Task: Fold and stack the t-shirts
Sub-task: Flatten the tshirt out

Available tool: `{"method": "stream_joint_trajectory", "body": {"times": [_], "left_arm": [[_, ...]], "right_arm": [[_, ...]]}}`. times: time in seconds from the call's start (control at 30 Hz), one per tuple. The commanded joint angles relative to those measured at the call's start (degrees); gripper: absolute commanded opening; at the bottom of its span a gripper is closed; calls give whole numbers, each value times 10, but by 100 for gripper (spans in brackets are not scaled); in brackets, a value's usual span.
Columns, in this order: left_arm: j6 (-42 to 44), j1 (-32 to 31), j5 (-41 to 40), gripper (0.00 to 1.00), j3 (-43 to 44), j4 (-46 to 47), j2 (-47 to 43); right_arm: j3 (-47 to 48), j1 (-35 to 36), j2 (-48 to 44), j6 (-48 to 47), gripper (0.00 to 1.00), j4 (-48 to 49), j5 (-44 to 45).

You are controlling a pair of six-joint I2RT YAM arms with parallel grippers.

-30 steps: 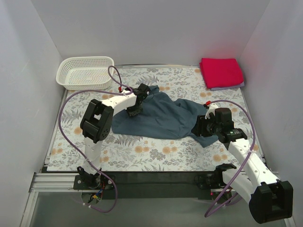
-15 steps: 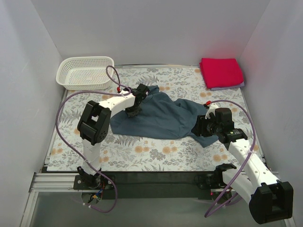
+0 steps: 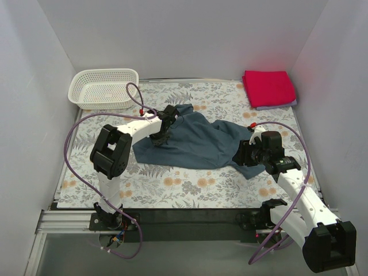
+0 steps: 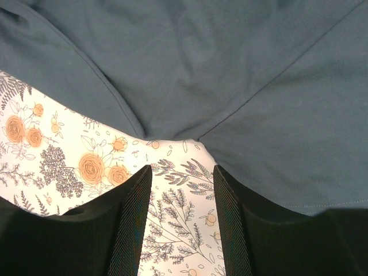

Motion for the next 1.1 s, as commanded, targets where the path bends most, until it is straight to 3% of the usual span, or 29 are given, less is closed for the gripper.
{"method": "stream_joint_trajectory", "body": {"times": [0.0,0.63,0.7,0.87,1.07], "left_arm": [[-11,-3,-12,22,-12,8,-38],[-14,-2,-36,22,-6,25,-25],[-14,-2,-35,20,-3,25,-21],[-17,-2,-41,2,2,23,-26],[-7,-3,-73,0,-40,11,-97]], "right_arm": [[-5,4,-7,-5,46,15,-2],[-9,4,-6,-5,46,20,-2],[-9,4,-6,-4,46,20,-2],[-9,4,-5,-5,46,20,-1],[-2,3,-4,-2,46,18,-7]]}}
